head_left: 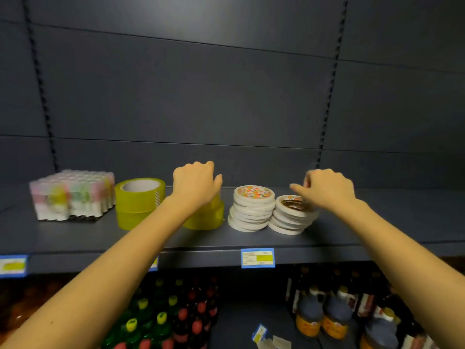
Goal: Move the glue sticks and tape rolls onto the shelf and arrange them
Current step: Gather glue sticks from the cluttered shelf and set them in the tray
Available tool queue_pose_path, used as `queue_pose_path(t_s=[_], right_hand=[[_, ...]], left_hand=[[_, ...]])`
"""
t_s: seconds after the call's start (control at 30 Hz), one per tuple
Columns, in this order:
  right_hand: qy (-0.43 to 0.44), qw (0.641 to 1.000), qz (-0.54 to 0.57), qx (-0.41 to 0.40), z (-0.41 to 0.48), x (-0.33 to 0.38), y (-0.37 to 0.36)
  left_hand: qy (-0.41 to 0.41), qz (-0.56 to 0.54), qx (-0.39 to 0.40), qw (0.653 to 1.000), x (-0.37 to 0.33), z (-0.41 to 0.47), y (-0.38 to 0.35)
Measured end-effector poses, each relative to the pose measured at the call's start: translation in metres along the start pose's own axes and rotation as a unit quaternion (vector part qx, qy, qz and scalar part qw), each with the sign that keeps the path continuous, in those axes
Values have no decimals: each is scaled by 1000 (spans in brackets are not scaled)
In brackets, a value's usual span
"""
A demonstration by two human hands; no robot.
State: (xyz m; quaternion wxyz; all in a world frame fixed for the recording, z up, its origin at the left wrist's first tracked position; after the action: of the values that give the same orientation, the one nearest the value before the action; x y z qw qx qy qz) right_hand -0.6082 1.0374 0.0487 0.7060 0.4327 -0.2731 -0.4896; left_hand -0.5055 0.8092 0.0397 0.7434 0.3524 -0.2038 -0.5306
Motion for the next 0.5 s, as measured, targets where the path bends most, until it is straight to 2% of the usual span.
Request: queue_pose_path(t_s=[0.13,0.3,0.5], right_hand=[[154,980,121,-25,-7,80,13],[345,928,136,-19,-34,204,18],[465,869,169,-20,-70,338,28]], left_hand=[[14,18,-36,999,51,-25,24],[78,59,-45,994,138,-69,60],[177,132,-11,975,260,-135,102]])
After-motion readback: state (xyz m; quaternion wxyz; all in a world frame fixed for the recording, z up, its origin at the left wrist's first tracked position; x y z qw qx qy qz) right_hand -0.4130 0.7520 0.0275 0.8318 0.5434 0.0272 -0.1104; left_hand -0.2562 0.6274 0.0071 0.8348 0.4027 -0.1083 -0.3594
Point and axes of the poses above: each hand's wrist, its own z-axis towards the middle knuckle, its own y-axis out of the back of the hand, x = y × z, the point moved 4 cm from there along z, towards the middle knuckle, and after that the axes turned 8 degrees about -z, right-handed, at the moved point
